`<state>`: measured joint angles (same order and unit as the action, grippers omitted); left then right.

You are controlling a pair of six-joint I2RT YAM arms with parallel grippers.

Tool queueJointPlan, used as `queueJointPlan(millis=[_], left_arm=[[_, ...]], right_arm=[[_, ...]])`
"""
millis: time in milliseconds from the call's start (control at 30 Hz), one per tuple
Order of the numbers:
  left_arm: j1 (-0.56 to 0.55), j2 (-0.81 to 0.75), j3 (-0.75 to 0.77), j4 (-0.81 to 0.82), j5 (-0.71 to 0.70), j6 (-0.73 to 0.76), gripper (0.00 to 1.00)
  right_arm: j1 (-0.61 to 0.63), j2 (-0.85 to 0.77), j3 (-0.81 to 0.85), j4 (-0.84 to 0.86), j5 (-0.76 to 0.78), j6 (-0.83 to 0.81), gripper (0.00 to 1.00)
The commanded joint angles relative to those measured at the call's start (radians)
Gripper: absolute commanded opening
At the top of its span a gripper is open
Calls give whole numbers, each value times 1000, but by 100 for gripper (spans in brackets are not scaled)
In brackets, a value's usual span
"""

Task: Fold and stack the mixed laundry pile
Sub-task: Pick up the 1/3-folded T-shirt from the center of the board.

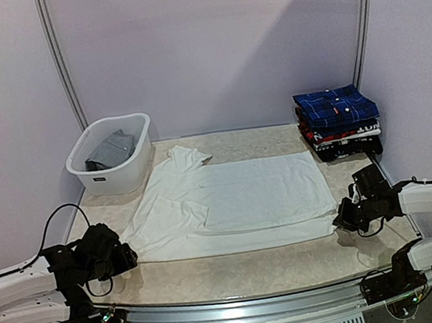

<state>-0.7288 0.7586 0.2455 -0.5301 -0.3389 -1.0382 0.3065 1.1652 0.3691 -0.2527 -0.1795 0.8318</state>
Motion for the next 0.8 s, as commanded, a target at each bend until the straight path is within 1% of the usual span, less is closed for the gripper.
queueJointPlan(millis=[0, 100, 200, 233, 267, 300, 400, 433, 567, 667, 700, 767], left_arm=[[13, 71, -14, 17, -34, -1, 73], [15, 133, -23, 105, -18, 11, 67], [17, 175, -34, 186, -20, 33, 55], [19, 185, -40, 215, -21, 40, 48], [21, 193, -47, 252, -19, 50, 37], [22, 199, -53, 277, -19, 58, 29], [27, 208, -47, 306, -26, 83, 4], [30, 208, -39, 307, -29, 90, 0], [43, 203, 38, 276, -23, 148, 0], [48, 170, 117, 191, -13, 190, 0], [48, 142, 143, 143, -19, 194, 0], [48, 69, 163, 46, -45, 173, 0]], right_arm=[[-2, 16, -36, -66, 2, -5, 4], [-2, 17, -36, -63, 3, -6, 4], [-1, 22, -35, -58, 3, -6, 3], [-1, 23, -35, -56, 2, -5, 2], [-2, 25, -34, -53, 1, -5, 1], [-2, 28, -35, -49, -1, -4, 1], [-2, 42, -29, -35, -11, -2, 0], [-1, 48, -22, -33, -17, -1, 0], [-2, 111, 67, -77, -44, -20, 0], [-2, 125, 200, -190, -78, -72, 0], [-1, 106, 228, -230, -59, -86, 0], [-1, 32, 255, -336, 45, -87, 0]])
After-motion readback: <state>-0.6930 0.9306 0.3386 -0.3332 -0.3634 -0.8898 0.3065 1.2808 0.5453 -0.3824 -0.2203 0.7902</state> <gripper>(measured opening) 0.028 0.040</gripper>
